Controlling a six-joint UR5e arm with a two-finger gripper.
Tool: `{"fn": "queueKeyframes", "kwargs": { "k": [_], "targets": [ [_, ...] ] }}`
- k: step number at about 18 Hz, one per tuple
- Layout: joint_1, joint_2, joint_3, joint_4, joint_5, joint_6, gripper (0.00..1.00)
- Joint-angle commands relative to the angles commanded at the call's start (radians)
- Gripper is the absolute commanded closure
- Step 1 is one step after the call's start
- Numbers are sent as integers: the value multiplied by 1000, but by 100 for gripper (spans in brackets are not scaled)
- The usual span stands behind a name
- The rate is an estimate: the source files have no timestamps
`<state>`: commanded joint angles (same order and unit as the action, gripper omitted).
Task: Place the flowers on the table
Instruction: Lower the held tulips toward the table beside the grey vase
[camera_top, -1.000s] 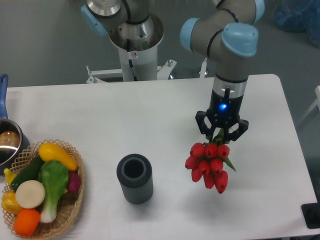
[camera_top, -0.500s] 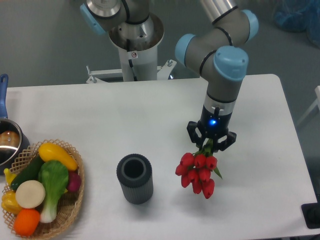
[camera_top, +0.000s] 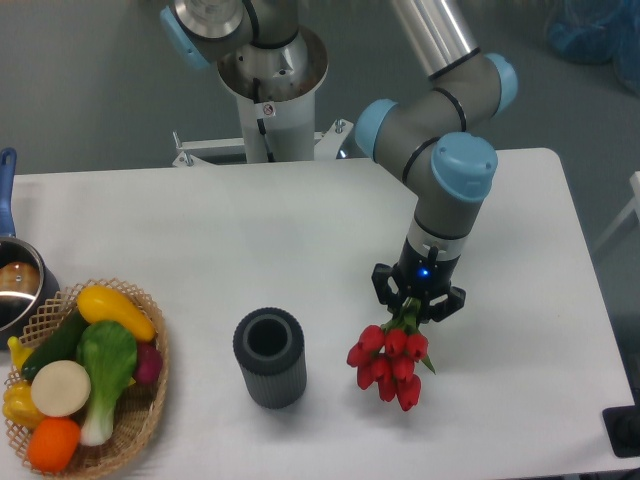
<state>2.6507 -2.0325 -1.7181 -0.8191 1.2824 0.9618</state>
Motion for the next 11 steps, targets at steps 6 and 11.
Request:
{"fn": "queueKeyframes", "kwargs": {
  "k": [6, 11],
  "targets": [
    [5, -41, 20, 0, 0, 0, 61],
    [5, -71, 34, 2, 3, 3, 59]
  ]
}}
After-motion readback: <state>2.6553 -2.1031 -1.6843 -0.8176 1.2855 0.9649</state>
